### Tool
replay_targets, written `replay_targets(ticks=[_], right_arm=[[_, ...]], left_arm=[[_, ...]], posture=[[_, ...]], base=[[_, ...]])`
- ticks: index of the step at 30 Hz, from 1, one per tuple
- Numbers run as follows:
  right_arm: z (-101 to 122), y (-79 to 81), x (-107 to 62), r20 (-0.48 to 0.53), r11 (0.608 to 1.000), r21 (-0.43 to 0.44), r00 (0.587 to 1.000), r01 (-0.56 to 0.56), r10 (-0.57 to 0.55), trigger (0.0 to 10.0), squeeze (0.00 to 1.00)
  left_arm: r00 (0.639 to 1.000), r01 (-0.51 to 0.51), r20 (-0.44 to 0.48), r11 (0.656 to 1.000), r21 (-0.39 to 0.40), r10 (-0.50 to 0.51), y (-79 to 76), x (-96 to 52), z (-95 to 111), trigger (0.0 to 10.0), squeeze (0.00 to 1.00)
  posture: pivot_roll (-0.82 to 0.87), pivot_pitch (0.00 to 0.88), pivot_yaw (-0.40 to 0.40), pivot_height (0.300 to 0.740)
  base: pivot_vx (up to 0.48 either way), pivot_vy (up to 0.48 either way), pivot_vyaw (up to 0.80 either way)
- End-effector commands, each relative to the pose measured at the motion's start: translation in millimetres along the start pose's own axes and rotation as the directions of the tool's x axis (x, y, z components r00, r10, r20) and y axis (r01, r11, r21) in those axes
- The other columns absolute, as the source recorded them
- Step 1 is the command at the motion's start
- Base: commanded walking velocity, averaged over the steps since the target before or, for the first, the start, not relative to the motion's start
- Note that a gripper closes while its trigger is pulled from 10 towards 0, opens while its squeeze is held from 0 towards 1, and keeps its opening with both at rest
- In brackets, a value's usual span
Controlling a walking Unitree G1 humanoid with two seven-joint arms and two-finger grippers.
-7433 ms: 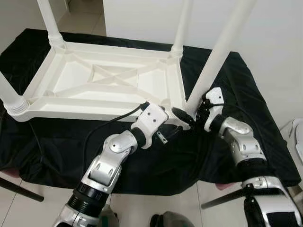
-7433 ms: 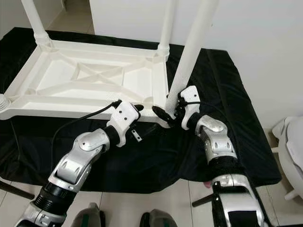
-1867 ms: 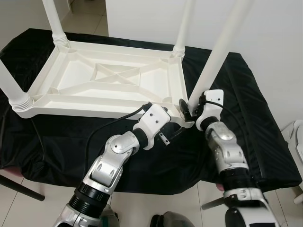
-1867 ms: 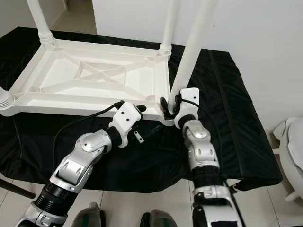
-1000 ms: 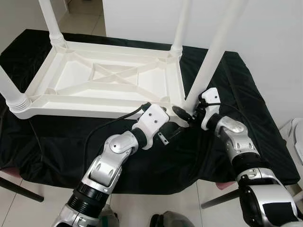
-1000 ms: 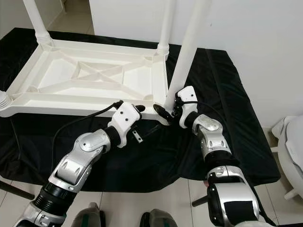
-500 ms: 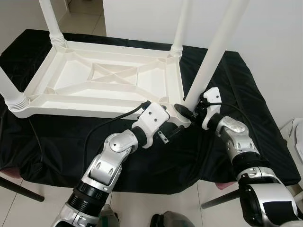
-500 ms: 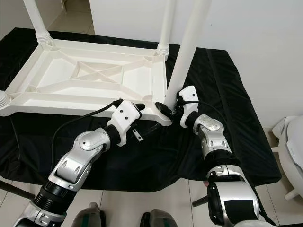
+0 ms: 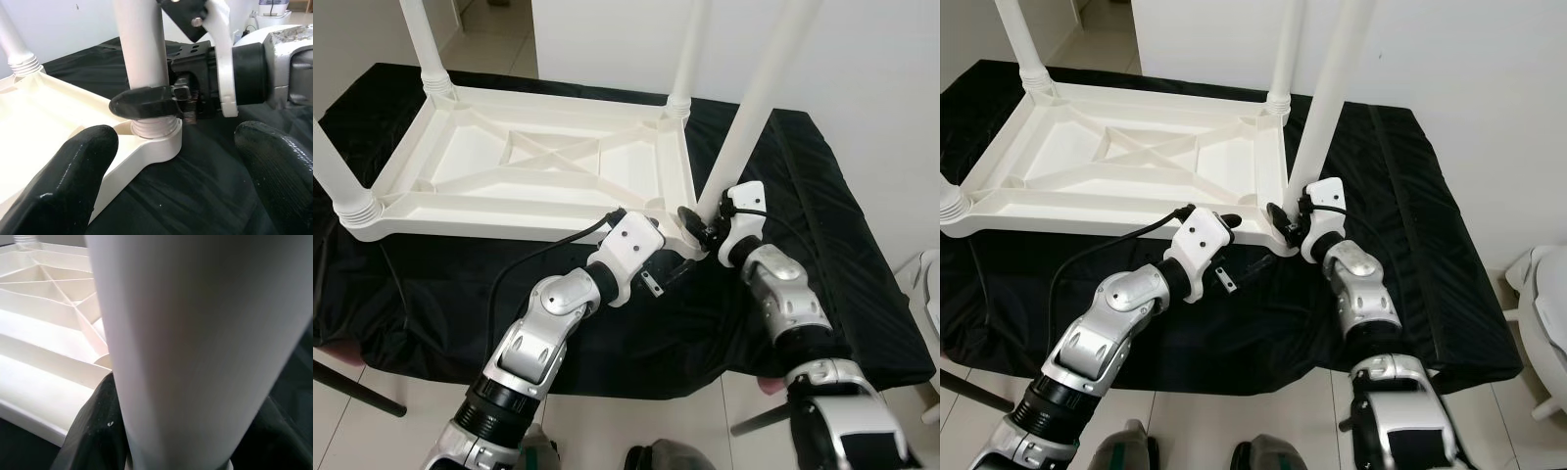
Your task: Building children table
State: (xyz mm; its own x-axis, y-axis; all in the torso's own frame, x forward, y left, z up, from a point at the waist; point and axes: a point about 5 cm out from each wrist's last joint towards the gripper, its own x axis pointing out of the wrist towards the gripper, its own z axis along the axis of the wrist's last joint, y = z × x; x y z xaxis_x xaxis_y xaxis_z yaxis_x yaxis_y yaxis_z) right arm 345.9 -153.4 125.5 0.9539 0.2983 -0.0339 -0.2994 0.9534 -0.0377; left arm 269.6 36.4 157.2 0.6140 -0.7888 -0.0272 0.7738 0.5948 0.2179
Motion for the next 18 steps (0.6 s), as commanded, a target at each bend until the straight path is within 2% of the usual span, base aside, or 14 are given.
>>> replay_targets(ticks=[1,3,4,5,6,8,18], right_arm=[[-9,-6.9,-9.2,-0.056,0.98,0.0,0.979,0.199,-0.198,10.0,0.0],[-9,-6.9,-9.2,-0.056,0.98,0.0,0.979,0.199,-0.198,10.0,0.0],[-9,-5.7,-12.1,-0.054,0.965,0.004,0.964,0.263,-0.262,10.0,0.0],[-8,6.7,-17.6,-0.041,0.941,0.018,0.941,0.338,-0.337,10.0,0.0],[-8,6.7,-17.6,-0.041,0.941,0.018,0.941,0.338,-0.337,10.0,0.0],[-3,26.1,-22.4,-0.026,0.926,0.044,0.927,0.375,-0.374,10.0,0.0],[-3,24.6,-21.8,-0.044,0.923,0.055,0.925,0.381,-0.379,10.0,0.0]], left_arm=[[1.0,-0.012,-0.006,1.0,-0.007,0.012,-1.3,0.2,-2,10.0,0.0],[1.0,-0.012,-0.006,1.0,-0.007,0.012,-1.3,0.2,-2,10.0,0.0],[1.0,-0.011,-0.006,1.0,-0.007,0.011,-1.5,0.3,-2,10.0,0.0],[1.0,-0.009,-0.005,1.0,-0.008,0.009,-1.3,0.6,-2,10.0,0.0],[1.0,-0.009,-0.005,1.0,-0.008,0.009,-1.3,0.6,-2,10.0,0.0],[1.0,-0.004,-0.003,1.0,-0.008,0.004,-1.1,1.8,-1,10.0,0.0],[1.0,0.001,0.0,1.0,-0.008,-0.001,-1.3,3.5,-1,10.0,0.0]], posture=[[-0.02,0.0,-0.065,0.74],[-0.02,0.0,-0.065,0.74],[-0.02,0.0,-0.065,0.74],[-0.02,0.0,-0.06,0.74],[-0.02,0.0,-0.06,0.74],[-0.02,0.0,-0.061,0.74],[-0.03,0.0,-0.062,0.74]], base=[[0.0,0.0,0.0],[0.0,0.0,0.0],[0.0,0.0,0.0],[0.0,0.0,0.0],[0.0,0.0,0.0],[0.0,0.0,0.0],[0.0,0.0,0.0]])
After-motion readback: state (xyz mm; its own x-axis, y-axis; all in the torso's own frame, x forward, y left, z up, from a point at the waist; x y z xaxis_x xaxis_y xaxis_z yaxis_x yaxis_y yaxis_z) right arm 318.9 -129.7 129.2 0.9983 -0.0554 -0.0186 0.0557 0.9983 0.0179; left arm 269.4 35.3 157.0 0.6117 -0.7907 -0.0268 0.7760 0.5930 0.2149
